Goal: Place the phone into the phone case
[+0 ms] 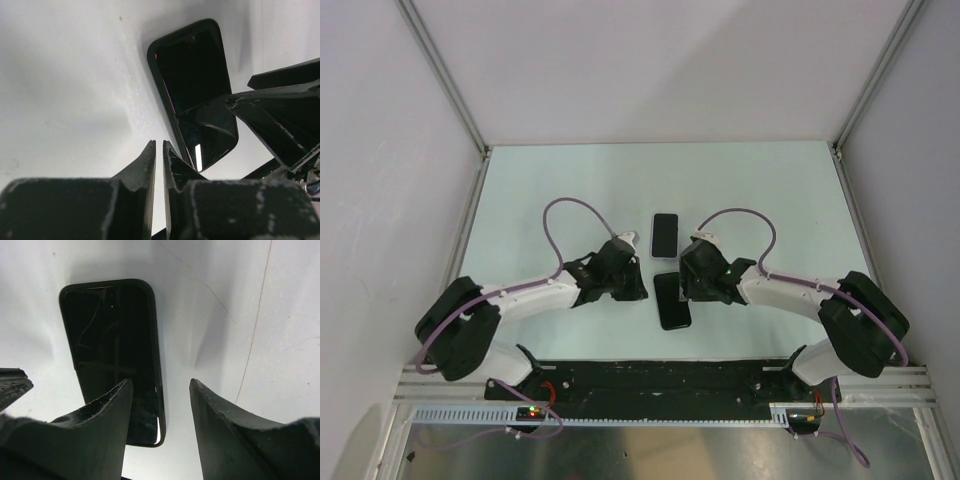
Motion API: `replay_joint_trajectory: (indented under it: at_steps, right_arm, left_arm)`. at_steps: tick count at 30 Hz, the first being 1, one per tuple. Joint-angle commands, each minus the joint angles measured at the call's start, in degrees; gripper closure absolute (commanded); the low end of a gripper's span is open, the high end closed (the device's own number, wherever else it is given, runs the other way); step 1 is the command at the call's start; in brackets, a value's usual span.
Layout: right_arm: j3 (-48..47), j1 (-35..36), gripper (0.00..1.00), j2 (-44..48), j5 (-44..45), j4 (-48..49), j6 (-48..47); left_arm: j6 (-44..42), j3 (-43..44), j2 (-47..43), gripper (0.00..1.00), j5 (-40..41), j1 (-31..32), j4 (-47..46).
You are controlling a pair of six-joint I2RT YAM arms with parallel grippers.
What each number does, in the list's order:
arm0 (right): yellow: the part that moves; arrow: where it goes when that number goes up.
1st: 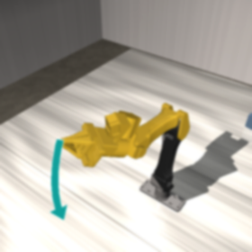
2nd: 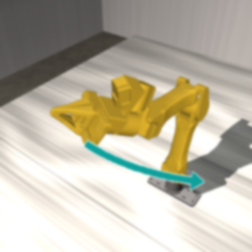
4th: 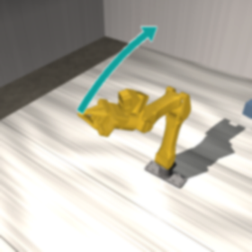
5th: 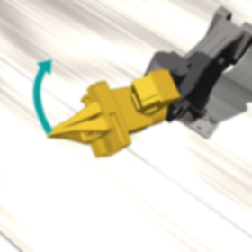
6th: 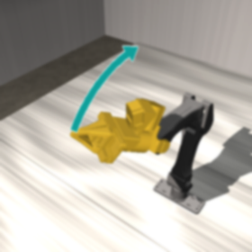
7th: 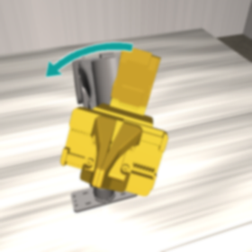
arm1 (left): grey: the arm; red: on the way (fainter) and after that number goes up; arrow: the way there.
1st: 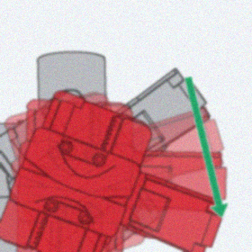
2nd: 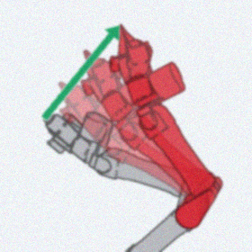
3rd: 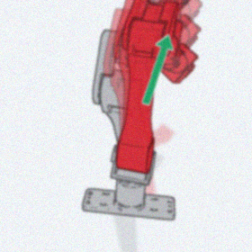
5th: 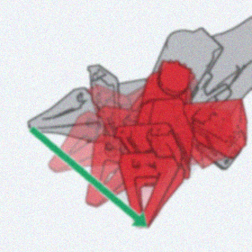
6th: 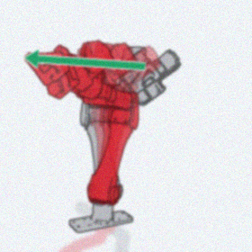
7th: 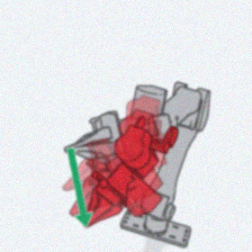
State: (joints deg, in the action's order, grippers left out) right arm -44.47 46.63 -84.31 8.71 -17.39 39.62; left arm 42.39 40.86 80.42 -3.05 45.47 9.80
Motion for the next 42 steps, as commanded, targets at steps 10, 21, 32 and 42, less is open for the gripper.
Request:
replay_joint_trajectory:
  at_steps: [10,21,32,42]
  right_arm:
    - [0.9,0.4,0.47,-3.0,-0.7,-0.4,-0.3]
    - [3.2,1.3,0.47,-2.0,-2.2,0.6,0.3]
    - [3.8,0.8,0.47,-2.6,-4.4,2.3,-1.1]
    - [5.1,0.8,0.55,-3.5,-4.9,4.1,-0.1]
  left_arm:
    - [-0.1,4.4,8.4,0.82,-4.1,4.9,-5.1]
    - [4.4,0.5,7.3,0.78,0.9,12.2,-3.0]
    - [6.7,1.1,6.5,0.74,7.8,15.2,2.2]
    - [5.8,4.1,11.1,0.76,8.7,15.1,3.8]
